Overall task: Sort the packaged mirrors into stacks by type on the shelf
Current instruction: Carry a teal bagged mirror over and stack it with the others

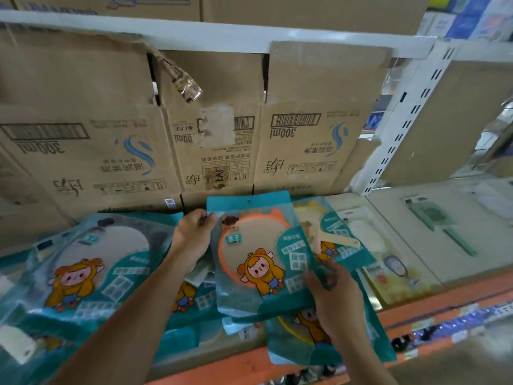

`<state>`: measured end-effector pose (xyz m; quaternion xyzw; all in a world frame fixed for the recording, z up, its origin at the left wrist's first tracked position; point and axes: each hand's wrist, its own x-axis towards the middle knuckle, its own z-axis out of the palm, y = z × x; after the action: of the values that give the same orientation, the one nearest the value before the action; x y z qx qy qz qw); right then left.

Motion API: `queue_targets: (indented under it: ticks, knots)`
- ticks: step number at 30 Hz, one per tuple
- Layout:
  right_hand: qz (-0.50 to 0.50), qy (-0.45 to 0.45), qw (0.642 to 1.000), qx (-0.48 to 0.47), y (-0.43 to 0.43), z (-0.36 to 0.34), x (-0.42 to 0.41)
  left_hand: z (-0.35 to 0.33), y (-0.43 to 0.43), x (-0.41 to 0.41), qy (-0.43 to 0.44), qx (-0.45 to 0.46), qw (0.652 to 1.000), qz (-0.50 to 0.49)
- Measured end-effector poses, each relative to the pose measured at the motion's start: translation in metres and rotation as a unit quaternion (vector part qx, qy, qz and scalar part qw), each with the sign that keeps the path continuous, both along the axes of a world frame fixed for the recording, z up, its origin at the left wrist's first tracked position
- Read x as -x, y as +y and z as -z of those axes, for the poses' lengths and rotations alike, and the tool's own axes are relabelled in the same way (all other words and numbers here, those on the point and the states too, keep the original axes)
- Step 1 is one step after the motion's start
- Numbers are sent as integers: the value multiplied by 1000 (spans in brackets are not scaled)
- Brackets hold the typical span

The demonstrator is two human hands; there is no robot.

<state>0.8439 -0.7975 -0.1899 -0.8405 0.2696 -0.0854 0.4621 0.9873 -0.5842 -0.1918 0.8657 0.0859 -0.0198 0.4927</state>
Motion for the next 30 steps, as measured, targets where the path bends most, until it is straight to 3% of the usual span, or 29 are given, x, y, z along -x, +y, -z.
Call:
queue_targets:
  ticks: [5, 9, 15, 22, 30]
  knots:
    - [5, 9, 999, -40, -1, 11, 2, 2, 0, 0, -18, 14, 1000, -3]
    - [-1, 5, 999, 38, -3, 17, 0, 2, -1, 1, -39, 9, 999, -10]
    - [63, -51, 993, 81, 10, 22, 6, 2, -1, 10, -93, -48, 994, 6]
    - [93, -110, 978, 152, 11, 3, 9, -29, -4, 6, -155, 8, 988, 20]
    - [135, -171, 976, 10, 0, -9, 37, -45, -22, 21, -147, 162, 975, 26]
